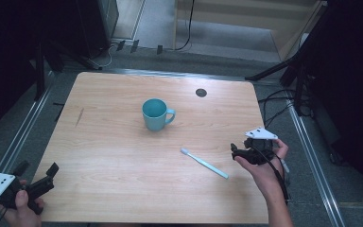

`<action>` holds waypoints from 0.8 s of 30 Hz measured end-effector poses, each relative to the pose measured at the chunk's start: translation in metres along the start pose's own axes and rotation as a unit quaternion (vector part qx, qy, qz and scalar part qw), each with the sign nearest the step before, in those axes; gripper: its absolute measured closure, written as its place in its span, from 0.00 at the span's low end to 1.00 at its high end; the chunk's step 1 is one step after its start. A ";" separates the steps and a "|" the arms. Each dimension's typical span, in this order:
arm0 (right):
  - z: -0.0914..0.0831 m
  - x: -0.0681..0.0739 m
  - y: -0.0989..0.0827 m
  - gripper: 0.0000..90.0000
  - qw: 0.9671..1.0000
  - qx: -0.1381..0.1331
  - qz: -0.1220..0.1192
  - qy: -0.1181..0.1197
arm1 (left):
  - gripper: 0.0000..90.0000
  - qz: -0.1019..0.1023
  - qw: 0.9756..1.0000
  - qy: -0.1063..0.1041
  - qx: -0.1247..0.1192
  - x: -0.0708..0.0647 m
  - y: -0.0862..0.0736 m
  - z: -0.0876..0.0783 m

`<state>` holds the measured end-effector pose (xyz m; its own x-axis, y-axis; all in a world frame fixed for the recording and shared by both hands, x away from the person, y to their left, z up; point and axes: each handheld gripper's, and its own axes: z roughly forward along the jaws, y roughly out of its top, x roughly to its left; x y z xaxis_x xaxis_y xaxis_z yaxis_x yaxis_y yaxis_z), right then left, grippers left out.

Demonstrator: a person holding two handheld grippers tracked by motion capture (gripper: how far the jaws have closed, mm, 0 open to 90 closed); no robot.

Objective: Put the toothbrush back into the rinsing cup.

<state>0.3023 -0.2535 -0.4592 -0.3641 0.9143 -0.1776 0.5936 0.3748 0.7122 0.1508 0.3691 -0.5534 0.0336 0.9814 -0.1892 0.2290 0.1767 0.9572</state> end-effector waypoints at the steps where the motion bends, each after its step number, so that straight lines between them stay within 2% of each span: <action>1: 0.002 0.002 0.003 0.21 1.000 0.008 -0.005 0.001 | 0.00 0.001 1.000 0.000 0.001 0.000 0.000 0.000; 3: 0.004 0.003 0.007 0.21 1.000 0.018 -0.009 0.002 | 0.00 0.001 1.000 0.000 0.001 0.000 0.000 0.000; 7: 0.012 0.011 0.023 0.24 0.998 0.058 -0.023 0.016 | 0.00 0.000 1.000 0.001 -0.001 0.000 0.000 0.000; 9: 0.015 0.015 0.029 0.27 0.996 0.076 -0.039 0.017 | 0.00 -0.003 1.000 -0.001 -0.002 0.000 0.000 0.000; 13: 0.018 0.027 0.041 0.37 0.992 0.096 -0.068 0.036 | 0.00 -0.002 1.000 -0.002 0.000 0.000 0.000 0.000; 15: 0.019 0.030 0.044 0.37 0.991 0.099 -0.077 0.043 | 0.00 0.000 1.000 -0.002 0.001 0.000 0.000 0.000; 16: 0.020 0.038 0.048 0.43 0.988 0.109 -0.096 0.050 | 0.00 0.003 1.000 -0.003 0.003 0.000 0.000 0.000; 18: 0.023 0.045 0.050 0.53 0.983 0.114 -0.129 0.071 | 0.00 0.004 1.000 -0.004 0.003 0.000 0.000 0.001; 19: 0.023 0.045 0.050 0.53 0.983 0.114 -0.129 0.071 | 0.00 0.004 1.000 -0.004 0.003 0.000 0.000 0.001; 20: 0.026 0.052 0.052 0.59 0.974 0.134 -0.160 0.091 | 0.00 0.003 1.000 -0.005 0.003 0.000 0.000 0.001; 24: 0.033 0.064 0.054 0.64 0.957 0.174 -0.201 0.117 | 0.00 -0.001 1.000 -0.007 0.003 0.001 0.000 0.001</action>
<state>0.3347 -0.1696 -0.4539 -0.7404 0.6407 -0.2035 0.5593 0.7550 0.3423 0.1520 0.3697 -0.5534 0.0468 0.9799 -0.1941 0.2345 0.1781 0.9557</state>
